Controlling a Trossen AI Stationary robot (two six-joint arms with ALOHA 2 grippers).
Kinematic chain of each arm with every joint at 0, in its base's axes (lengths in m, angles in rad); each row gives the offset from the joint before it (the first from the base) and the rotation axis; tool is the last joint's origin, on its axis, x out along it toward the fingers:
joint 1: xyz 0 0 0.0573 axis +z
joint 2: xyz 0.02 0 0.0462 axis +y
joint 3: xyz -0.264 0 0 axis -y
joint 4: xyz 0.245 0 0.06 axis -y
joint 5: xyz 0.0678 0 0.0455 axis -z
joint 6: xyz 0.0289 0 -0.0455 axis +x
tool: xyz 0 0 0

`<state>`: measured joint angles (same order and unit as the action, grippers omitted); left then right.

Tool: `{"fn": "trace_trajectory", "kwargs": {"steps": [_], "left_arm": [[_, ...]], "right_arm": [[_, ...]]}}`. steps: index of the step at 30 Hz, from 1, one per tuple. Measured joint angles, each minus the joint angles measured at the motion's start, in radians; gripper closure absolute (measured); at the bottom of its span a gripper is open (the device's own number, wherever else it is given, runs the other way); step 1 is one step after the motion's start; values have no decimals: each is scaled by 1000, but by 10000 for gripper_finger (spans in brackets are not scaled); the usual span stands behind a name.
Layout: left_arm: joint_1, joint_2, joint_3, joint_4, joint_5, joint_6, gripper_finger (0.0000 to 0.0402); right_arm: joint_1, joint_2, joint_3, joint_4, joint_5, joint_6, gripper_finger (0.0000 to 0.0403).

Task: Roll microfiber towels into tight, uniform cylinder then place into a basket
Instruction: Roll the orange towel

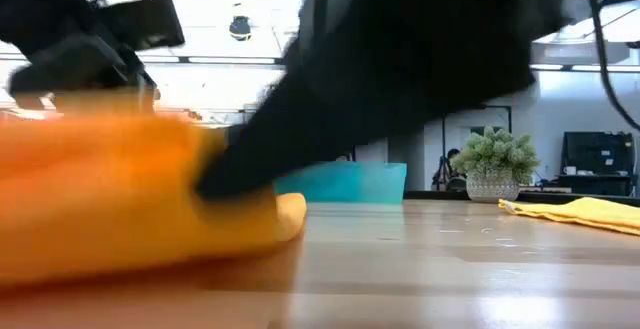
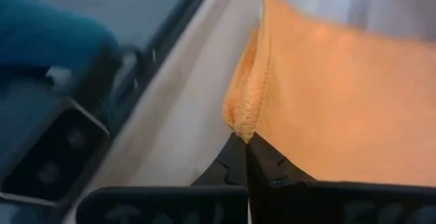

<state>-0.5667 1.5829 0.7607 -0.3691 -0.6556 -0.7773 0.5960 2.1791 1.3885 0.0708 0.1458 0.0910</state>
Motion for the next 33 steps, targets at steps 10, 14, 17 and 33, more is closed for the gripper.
{"fn": "trace_trajectory", "kwargs": {"steps": [10,14,17,33], "left_arm": [[16,0,-94,185,134,63,198],[-4,1,-116,181,131,22,198],[-18,1,-130,195,177,-7,198],[-140,1,-69,158,97,-59,198]], "right_arm": [[49,-75,2,-70,271,22,399],[57,-85,3,-77,344,21,400],[54,-97,4,-93,388,20,400],[-46,-193,4,-231,538,-9,400]]}}
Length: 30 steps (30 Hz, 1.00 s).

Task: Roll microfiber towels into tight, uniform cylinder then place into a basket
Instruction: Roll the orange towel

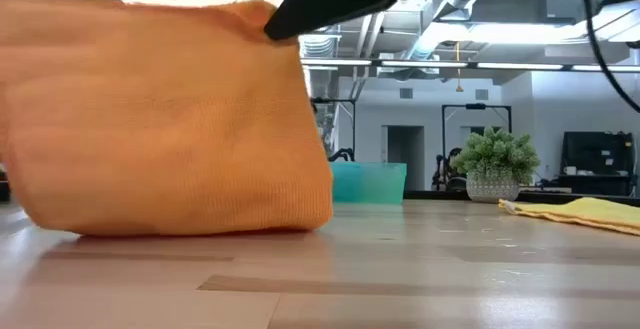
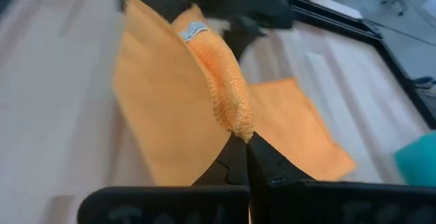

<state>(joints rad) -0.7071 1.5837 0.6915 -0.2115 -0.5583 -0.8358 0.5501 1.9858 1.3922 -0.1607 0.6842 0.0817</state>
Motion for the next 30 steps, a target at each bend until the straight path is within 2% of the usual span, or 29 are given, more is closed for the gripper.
{"fn": "trace_trajectory", "kwargs": {"steps": [5,11,14,16,20,26,28,30], "left_arm": [[-35,0,117,-251,-10,-96,198],[-118,0,260,-603,-102,-261,198],[-152,0,313,-736,-110,-354,198],[-172,0,333,-798,-113,-418,198],[-201,0,343,-839,-157,-491,198],[-207,0,343,-844,-201,-511,198],[-200,0,343,-847,-224,-511,198],[-193,0,343,-845,-235,-508,198]], "right_arm": [[-58,0,0,-1,-1,-11,400],[-134,0,0,24,-5,-38,400],[-185,0,0,26,-7,-38,399],[-223,0,0,27,-46,-38,399],[-303,5,1,41,-160,-38,399],[-374,52,4,77,-297,-37,398],[-376,61,-4,52,-298,-33,398],[-375,88,4,111,-298,-30,398]]}}
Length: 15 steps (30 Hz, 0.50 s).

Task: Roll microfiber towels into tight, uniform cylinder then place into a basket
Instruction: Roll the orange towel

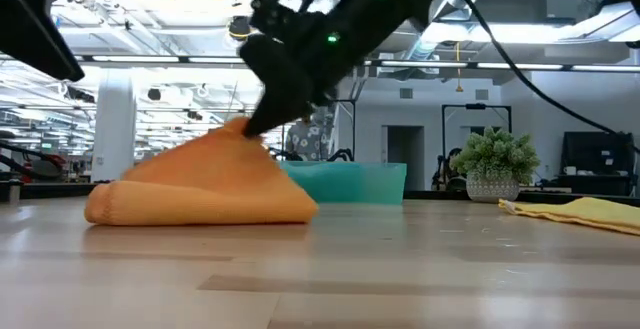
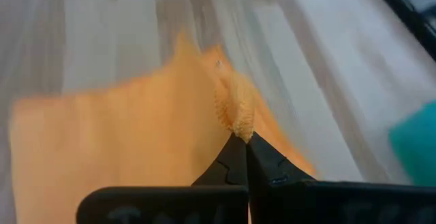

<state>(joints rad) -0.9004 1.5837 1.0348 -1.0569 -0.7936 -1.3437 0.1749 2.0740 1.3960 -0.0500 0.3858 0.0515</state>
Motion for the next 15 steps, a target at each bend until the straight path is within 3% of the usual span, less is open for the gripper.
{"fn": "trace_trajectory", "kwargs": {"steps": [6,15], "left_arm": [[26,0,0,1,5,32,198],[37,0,0,20,21,41,198]], "right_arm": [[-3,30,-3,1,-24,1,377],[-3,24,-4,6,-20,1,272]]}}
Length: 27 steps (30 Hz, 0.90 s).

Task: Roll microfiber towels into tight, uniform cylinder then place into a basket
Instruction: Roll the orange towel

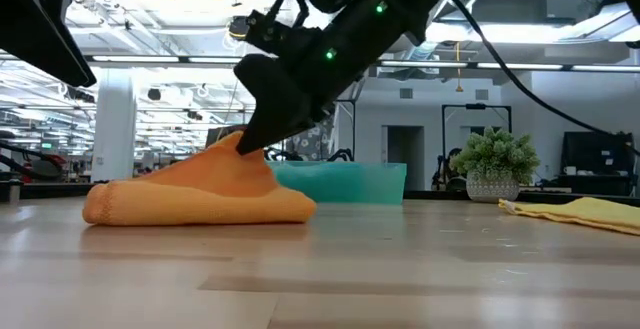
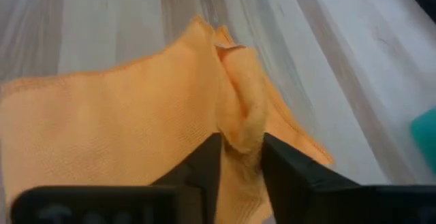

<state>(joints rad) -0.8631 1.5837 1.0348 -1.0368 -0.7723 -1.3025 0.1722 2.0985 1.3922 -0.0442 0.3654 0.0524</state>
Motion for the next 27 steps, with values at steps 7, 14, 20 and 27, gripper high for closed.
{"fn": "trace_trajectory", "kwargs": {"steps": [7,14,20,27], "left_arm": [[0,0,0,4,-2,24,198],[1,0,-1,8,-58,-3,198],[1,0,-81,11,-151,-89,198],[47,0,-169,36,-235,-204,198]], "right_arm": [[0,-19,8,-33,29,-26,194],[0,-74,117,-310,31,-26,187],[54,-124,153,-555,28,17,208],[211,-139,46,-563,34,68,232]]}}
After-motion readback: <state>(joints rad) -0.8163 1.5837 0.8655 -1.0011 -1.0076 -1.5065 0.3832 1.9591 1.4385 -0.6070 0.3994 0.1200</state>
